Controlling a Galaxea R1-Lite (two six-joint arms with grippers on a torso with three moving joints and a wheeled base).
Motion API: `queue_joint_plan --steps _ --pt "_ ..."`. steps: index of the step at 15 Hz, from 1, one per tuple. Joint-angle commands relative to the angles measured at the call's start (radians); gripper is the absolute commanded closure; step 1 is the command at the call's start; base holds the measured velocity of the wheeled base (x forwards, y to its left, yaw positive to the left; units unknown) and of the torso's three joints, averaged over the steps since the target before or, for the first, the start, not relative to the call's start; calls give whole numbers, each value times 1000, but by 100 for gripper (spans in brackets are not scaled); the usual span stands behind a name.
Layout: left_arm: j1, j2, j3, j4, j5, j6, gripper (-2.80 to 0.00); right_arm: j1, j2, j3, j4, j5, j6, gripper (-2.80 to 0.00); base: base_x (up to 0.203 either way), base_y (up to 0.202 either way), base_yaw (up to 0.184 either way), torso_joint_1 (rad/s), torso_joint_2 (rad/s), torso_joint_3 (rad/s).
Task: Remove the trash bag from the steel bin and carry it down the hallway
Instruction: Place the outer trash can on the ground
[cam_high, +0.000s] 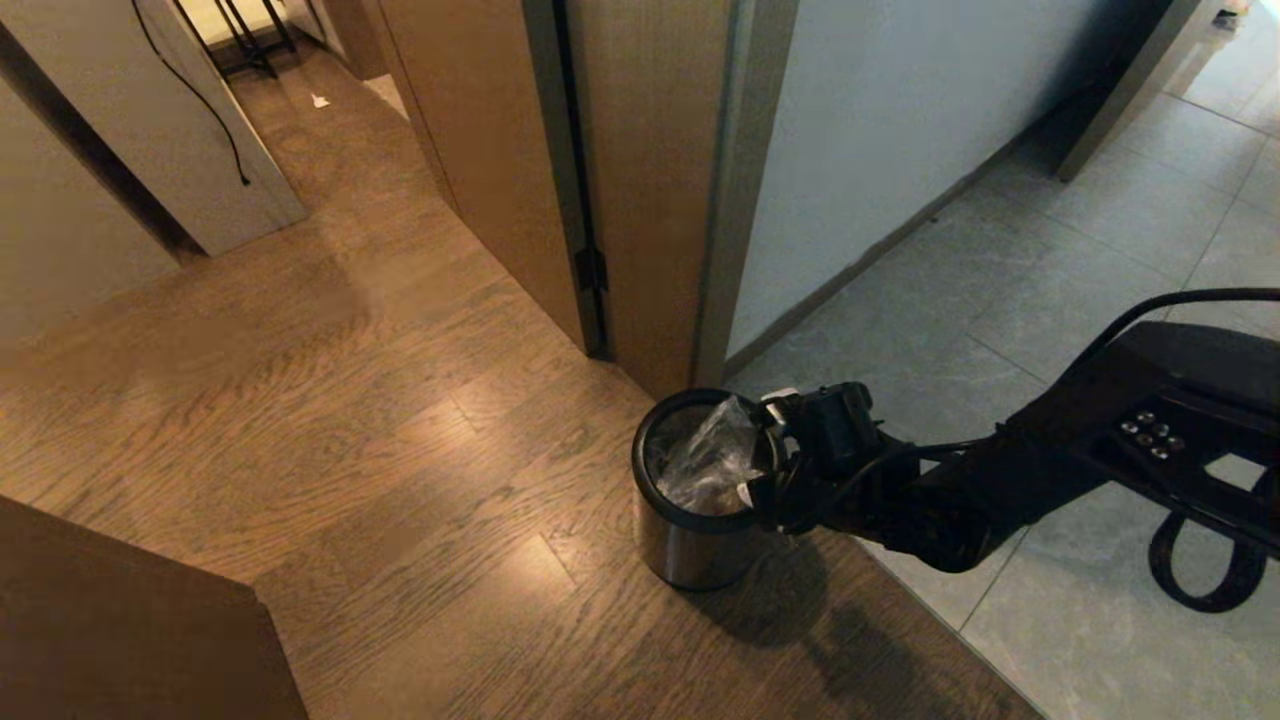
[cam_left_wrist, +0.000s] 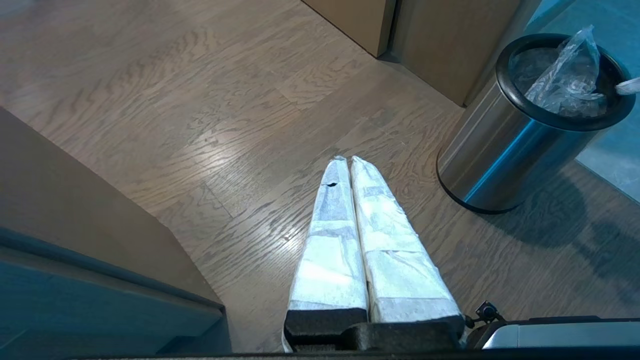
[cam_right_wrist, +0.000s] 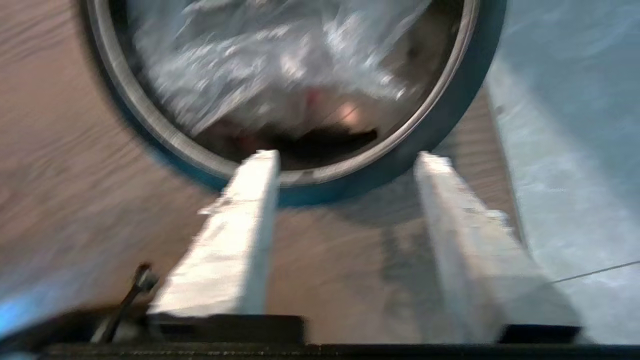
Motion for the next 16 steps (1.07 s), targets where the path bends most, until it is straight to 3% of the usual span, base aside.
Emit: queue_joint_plan --steps 1,6,12,16 --pt "0 0 0 0 1 0 0 1 45 -14 -17 -7 -3 -280 0 0 0 0 0 0" --pt "0 0 0 0 0 0 0 -6 96 -87 -50 -26 -9 -280 0 0 0 0 0 0" --pt "0 0 0 0 0 0 0 -49 44 -71 -40 -48 -38 -280 0 0 0 0 0 0" --pt "0 0 0 0 0 0 0 -75 58 -73 -48 -123 -49 -280 0 0 0 0 0 0"
